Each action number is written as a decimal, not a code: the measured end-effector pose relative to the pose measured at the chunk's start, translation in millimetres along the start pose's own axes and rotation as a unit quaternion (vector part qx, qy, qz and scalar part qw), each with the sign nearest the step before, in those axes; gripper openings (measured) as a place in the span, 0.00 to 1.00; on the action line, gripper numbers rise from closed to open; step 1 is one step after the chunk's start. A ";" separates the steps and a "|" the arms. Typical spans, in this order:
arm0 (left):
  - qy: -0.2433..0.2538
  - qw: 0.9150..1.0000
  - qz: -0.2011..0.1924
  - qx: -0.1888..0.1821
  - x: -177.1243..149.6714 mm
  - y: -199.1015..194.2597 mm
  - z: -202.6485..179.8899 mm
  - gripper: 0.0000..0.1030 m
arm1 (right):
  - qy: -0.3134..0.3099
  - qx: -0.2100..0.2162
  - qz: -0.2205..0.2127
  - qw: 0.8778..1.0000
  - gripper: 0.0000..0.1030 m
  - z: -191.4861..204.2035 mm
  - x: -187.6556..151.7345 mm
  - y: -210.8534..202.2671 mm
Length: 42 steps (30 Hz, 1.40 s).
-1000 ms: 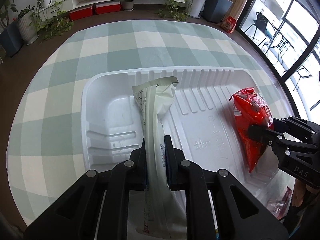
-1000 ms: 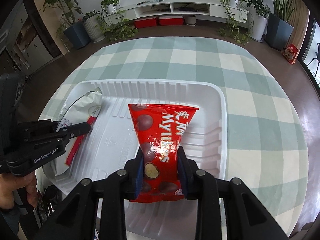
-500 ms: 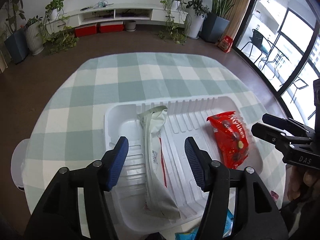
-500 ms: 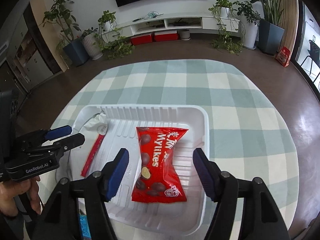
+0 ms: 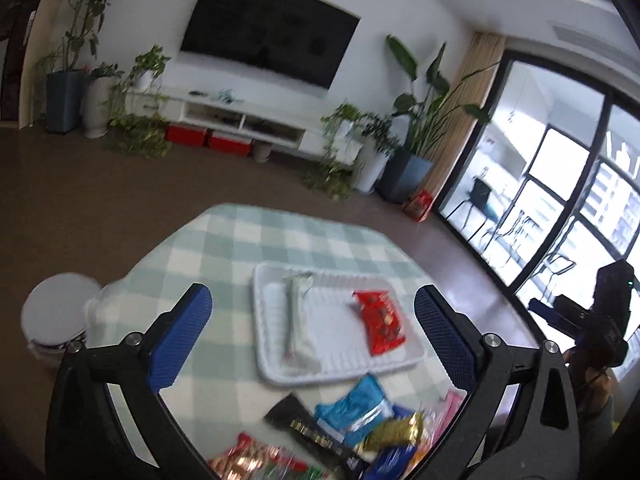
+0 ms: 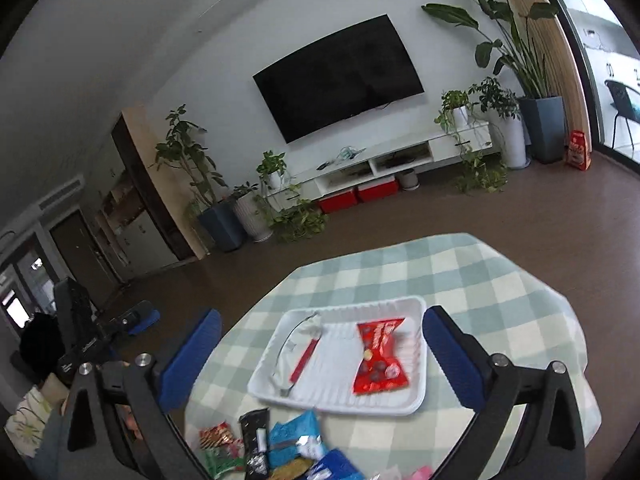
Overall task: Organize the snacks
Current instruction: 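Open both tools to drop the packets into the tray, then grasp the yellow-orange stick snack with the left tool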
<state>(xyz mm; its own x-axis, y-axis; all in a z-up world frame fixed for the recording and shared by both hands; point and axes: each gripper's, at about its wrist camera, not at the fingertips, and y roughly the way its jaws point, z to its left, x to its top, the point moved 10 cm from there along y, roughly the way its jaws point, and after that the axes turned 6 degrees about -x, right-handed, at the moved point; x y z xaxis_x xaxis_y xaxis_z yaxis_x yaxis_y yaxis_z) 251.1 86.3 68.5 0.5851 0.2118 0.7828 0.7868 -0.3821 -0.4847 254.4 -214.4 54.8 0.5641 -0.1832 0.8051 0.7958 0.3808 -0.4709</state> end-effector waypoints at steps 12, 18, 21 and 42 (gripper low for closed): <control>0.084 0.993 0.036 0.076 -177.4 -73.1 -15.2 1.00 | 0.130 -0.020 0.083 0.988 0.88 -14.3 -167.7 -48.4; 0.163 0.976 0.110 0.091 -252.2 -63.7 -63.6 1.00 | 0.093 -0.028 0.122 0.988 0.86 26.8 -219.8 -46.2; 0.201 0.970 0.109 0.081 -264.4 -56.8 -85.4 1.00 | 0.087 -0.022 0.136 0.987 0.86 36.4 -235.7 -39.1; 0.243 0.923 0.284 -0.097 -294.5 66.0 -136.0 0.43 | 0.122 -0.088 0.151 0.977 0.82 -24.5 -243.2 -29.8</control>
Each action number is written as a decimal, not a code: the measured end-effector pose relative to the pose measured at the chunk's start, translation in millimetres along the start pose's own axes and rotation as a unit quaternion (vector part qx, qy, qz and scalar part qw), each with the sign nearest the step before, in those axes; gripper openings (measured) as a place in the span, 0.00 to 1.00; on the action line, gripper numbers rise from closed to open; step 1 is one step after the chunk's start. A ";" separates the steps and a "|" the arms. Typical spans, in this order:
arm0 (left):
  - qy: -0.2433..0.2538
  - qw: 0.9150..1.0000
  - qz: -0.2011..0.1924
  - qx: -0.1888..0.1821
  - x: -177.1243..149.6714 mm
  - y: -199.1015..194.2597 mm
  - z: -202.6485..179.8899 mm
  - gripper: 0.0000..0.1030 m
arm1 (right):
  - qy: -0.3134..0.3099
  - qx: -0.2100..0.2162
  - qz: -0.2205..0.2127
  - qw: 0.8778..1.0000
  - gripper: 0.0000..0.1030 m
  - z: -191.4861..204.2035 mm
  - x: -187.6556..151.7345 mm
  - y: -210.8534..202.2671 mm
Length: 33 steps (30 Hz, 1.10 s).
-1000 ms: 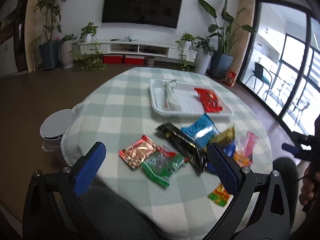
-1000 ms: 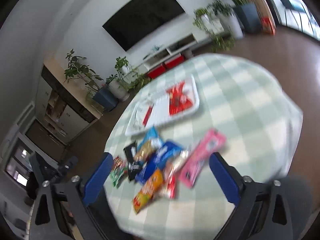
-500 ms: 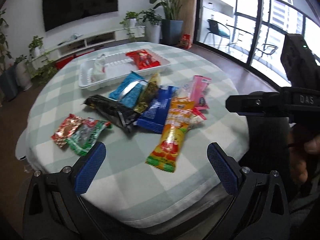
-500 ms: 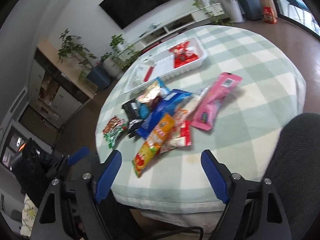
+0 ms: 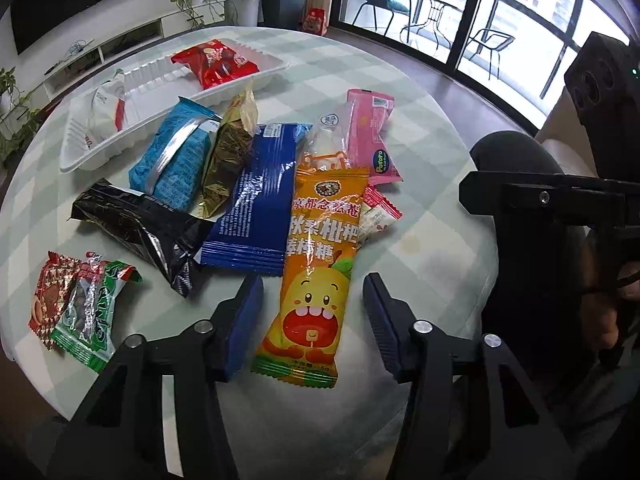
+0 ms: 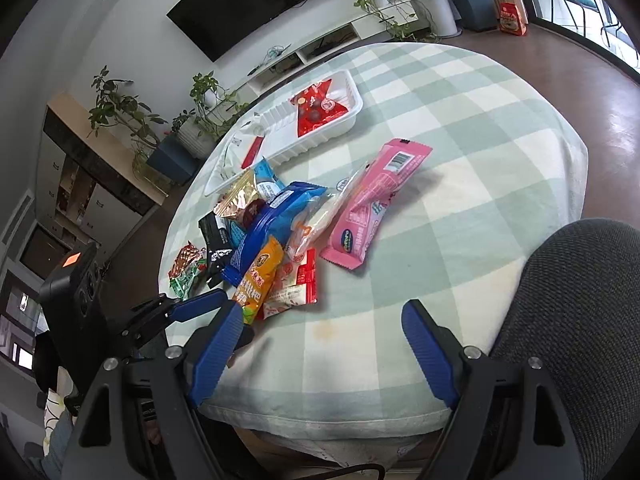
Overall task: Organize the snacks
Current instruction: 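Grasp the yellow-orange stick snack with the left tool, then grasp the pink packet with the right tool while the left tool holds the stick snack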
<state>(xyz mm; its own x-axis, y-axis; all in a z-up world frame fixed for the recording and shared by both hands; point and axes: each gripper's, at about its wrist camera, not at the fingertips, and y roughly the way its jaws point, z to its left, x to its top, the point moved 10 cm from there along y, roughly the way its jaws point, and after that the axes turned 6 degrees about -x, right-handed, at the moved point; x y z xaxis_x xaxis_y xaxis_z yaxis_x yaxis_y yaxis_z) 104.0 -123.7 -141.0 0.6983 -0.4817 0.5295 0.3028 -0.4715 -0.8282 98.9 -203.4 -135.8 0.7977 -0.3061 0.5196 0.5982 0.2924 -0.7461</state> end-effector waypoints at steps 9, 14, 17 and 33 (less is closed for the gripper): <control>-0.025 0.999 0.018 -0.024 2.5 9.8 3.4 0.27 | 0.002 -0.005 0.013 1.000 0.82 -2.3 -0.1 8.4; -0.036 0.999 0.018 -0.020 -0.1 6.8 5.9 0.21 | 0.015 -0.007 0.017 1.000 0.81 -6.5 5.7 12.3; -0.042 0.999 0.015 -0.020 -3.5 3.5 6.1 0.21 | 0.020 -0.017 0.015 1.000 0.81 -10.3 12.7 15.0; -0.087 0.996 -0.009 -0.009 -21.8 -13.1 20.2 0.21 | 0.001 -0.098 0.043 0.994 0.59 -28.1 60.3 66.8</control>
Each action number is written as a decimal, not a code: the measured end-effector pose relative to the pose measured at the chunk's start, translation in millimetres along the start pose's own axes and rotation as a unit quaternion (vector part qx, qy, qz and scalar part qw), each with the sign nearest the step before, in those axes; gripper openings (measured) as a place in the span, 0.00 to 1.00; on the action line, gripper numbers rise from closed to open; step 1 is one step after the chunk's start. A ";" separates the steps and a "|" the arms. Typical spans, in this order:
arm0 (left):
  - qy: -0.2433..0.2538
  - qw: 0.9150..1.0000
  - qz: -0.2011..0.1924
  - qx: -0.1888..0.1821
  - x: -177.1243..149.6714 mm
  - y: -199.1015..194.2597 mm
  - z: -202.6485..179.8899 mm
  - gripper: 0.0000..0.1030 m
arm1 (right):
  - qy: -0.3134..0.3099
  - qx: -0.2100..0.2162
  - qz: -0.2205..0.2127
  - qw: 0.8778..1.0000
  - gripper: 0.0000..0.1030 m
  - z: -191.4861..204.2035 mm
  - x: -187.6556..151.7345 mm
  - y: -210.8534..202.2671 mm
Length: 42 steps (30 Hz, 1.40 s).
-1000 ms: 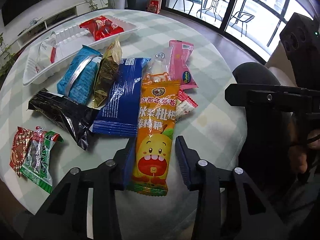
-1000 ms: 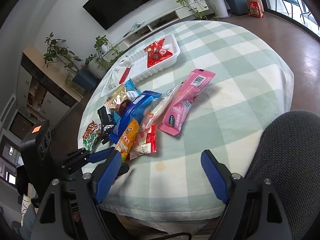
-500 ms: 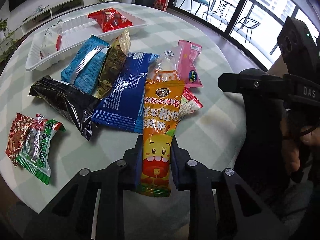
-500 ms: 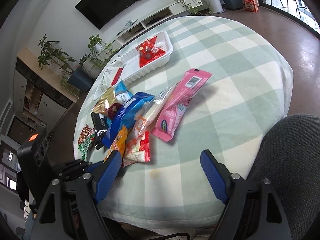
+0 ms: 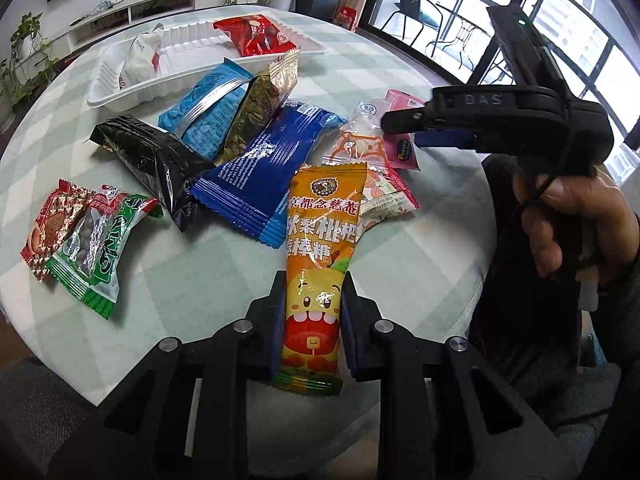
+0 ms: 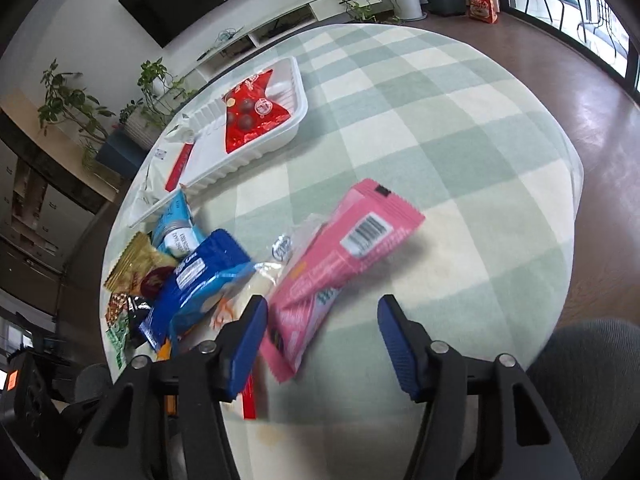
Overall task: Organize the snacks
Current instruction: 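Grasp the pink packet with the right tool while the left tool holds the stick snack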
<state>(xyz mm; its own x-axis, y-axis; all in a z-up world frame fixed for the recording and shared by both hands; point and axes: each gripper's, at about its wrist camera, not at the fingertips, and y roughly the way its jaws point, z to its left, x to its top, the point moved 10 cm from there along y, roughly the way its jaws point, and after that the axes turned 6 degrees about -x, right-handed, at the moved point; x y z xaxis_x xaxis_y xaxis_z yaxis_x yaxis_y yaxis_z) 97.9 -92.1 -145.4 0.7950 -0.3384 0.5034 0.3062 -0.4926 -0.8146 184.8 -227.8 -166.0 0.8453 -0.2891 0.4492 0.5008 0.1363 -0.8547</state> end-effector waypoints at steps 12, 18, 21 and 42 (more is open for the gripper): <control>0.005 1.000 0.002 0.013 -7.7 -2.7 -5.5 0.21 | -0.116 -0.095 0.001 0.989 0.32 -7.4 2.7 5.6; 0.002 1.000 0.003 0.016 -8.0 -1.7 -5.0 0.21 | -0.149 -0.113 -0.005 0.982 0.36 -0.1 6.1 12.0; 0.000 1.000 0.003 0.016 -8.3 -2.4 -4.2 0.21 | -0.161 -0.120 -0.009 0.980 0.34 2.0 9.3 14.5; -0.058 0.995 -0.039 -0.075 -0.3 -28.7 -15.5 0.13 | -0.075 -0.036 -0.028 0.996 0.19 -15.5 -5.4 -29.9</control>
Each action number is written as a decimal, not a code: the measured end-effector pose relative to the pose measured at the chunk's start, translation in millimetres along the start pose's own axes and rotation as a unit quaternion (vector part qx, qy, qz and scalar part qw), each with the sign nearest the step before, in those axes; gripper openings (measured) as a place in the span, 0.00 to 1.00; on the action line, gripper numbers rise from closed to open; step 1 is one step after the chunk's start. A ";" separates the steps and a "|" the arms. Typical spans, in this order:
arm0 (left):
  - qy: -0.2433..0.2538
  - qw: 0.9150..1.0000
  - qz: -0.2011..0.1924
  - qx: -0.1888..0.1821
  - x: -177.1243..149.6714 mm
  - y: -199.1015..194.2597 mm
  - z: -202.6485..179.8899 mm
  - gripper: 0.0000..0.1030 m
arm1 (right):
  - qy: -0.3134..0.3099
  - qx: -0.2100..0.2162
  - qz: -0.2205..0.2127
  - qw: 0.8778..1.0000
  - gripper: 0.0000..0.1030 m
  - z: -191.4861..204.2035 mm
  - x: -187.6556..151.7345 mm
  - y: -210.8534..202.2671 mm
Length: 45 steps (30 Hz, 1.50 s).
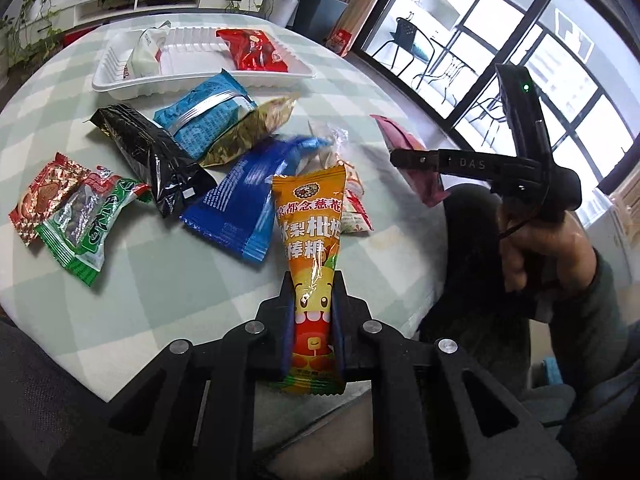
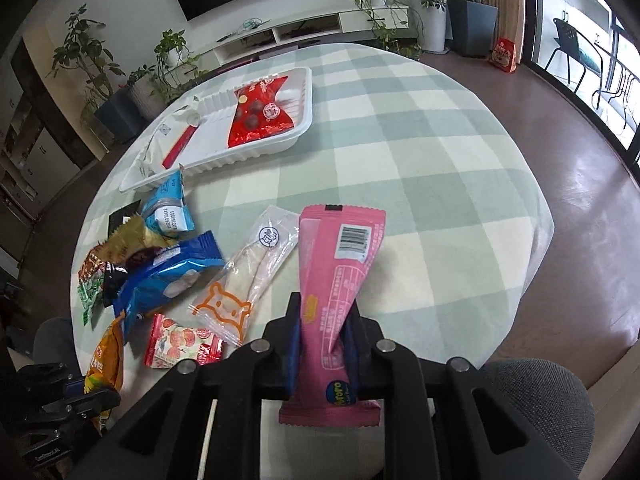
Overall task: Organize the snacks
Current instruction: 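Grasp the pink packet with the right tool while the left tool holds the stick snack, then carry the stick snack and pink packet over the white tray with both tools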
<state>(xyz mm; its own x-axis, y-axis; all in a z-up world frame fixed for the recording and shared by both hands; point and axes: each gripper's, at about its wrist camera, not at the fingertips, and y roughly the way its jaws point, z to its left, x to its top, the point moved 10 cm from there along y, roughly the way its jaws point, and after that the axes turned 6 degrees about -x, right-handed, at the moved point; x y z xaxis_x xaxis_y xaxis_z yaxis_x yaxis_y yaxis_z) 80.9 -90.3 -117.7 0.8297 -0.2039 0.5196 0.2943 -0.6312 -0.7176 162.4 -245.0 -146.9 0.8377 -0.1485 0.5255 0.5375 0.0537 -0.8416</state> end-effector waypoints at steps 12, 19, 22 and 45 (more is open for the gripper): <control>-0.034 0.996 -0.030 -0.076 13.0 -9.3 -8.1 0.13 | 0.028 0.050 -0.006 0.998 0.19 3.2 0.4 -4.5; -0.071 0.992 -0.070 -0.082 37.5 -37.9 21.5 0.13 | 0.054 0.064 -0.001 0.996 0.19 -5.2 4.2 -1.5; -0.077 0.990 -0.097 -0.071 59.4 -59.6 41.8 0.13 | 0.062 0.059 -0.016 0.996 0.19 -13.8 18.5 -8.0; -0.050 0.989 -0.101 0.097 263.0 -50.5 198.6 0.13 | -0.108 0.113 -0.118 0.981 0.19 142.1 209.3 -23.3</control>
<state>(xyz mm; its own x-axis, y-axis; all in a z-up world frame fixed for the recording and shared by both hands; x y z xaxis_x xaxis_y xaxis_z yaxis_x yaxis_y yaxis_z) 378.4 36.5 -36.8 0.7844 -0.0067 0.6202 0.5365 -0.4945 -0.6838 339.0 -137.0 0.5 0.6752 0.0281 0.7371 0.7063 0.2638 -0.6570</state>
